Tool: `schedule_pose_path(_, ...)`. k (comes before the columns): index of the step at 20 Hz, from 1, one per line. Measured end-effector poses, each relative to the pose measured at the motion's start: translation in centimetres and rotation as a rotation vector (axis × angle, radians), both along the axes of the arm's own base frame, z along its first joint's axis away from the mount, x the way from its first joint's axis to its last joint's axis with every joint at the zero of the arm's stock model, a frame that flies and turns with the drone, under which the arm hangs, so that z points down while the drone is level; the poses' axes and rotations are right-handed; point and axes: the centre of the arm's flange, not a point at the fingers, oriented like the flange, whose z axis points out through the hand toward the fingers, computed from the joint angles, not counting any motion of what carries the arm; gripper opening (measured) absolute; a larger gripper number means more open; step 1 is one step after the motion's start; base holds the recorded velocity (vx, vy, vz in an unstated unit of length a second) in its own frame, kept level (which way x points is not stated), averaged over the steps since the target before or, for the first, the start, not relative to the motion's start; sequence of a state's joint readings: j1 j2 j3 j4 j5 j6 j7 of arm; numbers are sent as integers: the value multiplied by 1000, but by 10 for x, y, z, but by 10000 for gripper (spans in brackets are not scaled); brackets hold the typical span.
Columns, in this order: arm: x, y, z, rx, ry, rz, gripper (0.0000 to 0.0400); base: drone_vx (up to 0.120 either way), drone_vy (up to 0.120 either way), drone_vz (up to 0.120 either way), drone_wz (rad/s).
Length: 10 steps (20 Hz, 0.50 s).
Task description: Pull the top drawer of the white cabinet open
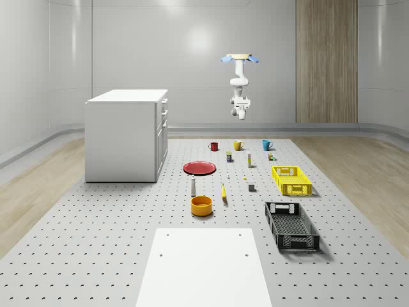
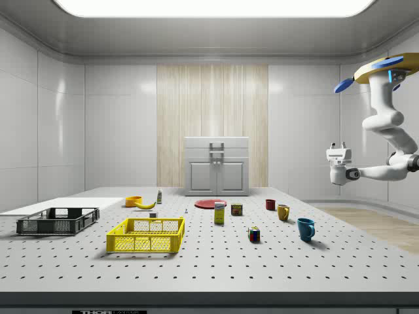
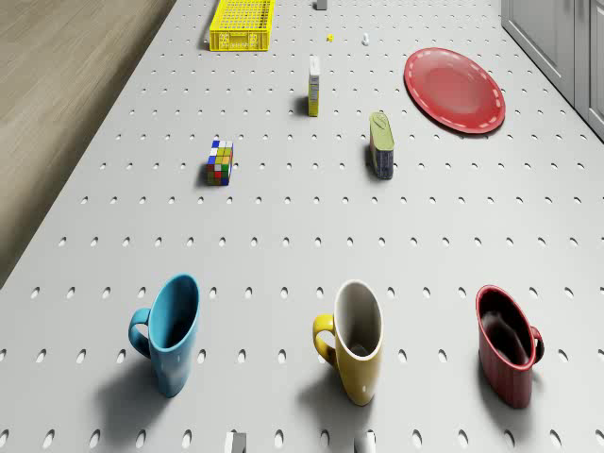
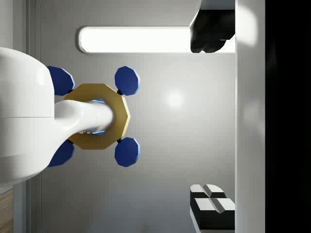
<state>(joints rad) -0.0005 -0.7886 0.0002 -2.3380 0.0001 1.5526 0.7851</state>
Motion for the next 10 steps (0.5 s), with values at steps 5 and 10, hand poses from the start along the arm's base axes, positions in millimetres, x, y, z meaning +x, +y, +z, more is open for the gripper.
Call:
schedule_pose_path(5,-4,-61,12,723,1,-3,334,16,-48,0,0)
schedule_pose_path(10,-2,-90,3,1207,1,2,316,120,-120,32,0)
